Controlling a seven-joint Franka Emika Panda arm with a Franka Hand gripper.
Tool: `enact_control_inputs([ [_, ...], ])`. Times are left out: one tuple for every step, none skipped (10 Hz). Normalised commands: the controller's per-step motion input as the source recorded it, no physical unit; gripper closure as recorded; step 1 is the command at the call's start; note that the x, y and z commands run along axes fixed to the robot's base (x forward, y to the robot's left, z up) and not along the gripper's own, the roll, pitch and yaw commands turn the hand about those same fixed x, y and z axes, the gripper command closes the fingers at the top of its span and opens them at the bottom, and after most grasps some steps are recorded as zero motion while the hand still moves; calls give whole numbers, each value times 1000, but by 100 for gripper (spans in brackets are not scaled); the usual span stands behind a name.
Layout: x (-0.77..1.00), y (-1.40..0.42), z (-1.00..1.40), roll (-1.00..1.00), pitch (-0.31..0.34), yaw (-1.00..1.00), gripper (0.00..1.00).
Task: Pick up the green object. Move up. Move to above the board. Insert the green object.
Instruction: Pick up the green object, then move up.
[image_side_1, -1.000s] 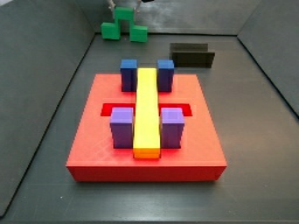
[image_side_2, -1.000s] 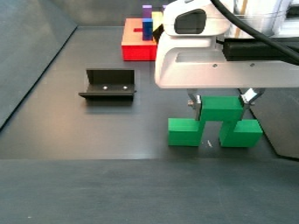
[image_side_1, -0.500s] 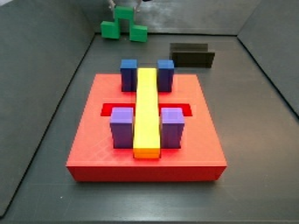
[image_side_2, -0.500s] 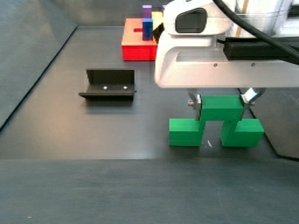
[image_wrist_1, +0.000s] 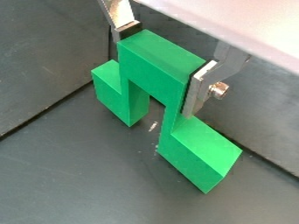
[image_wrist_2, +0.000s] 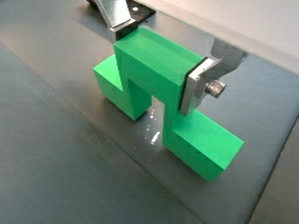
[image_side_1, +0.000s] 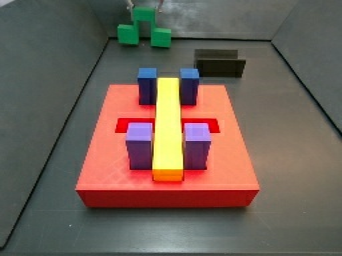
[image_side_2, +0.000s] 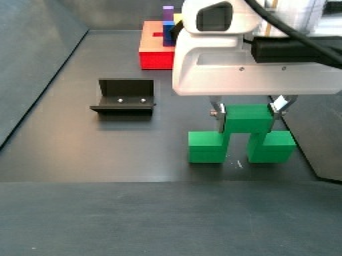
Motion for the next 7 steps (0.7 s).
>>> enact_control_inputs([
  [0,0,0,0,0,0,100],
  [0,0,0,0,0,0,100],
  [0,0,0,0,0,0,100],
  [0,0,0,0,0,0,100],
  [0,0,833,0,0,0,100],
  [14,-9,830,1,-1,38,100],
  [-24,-23,641,20,49,39,100],
])
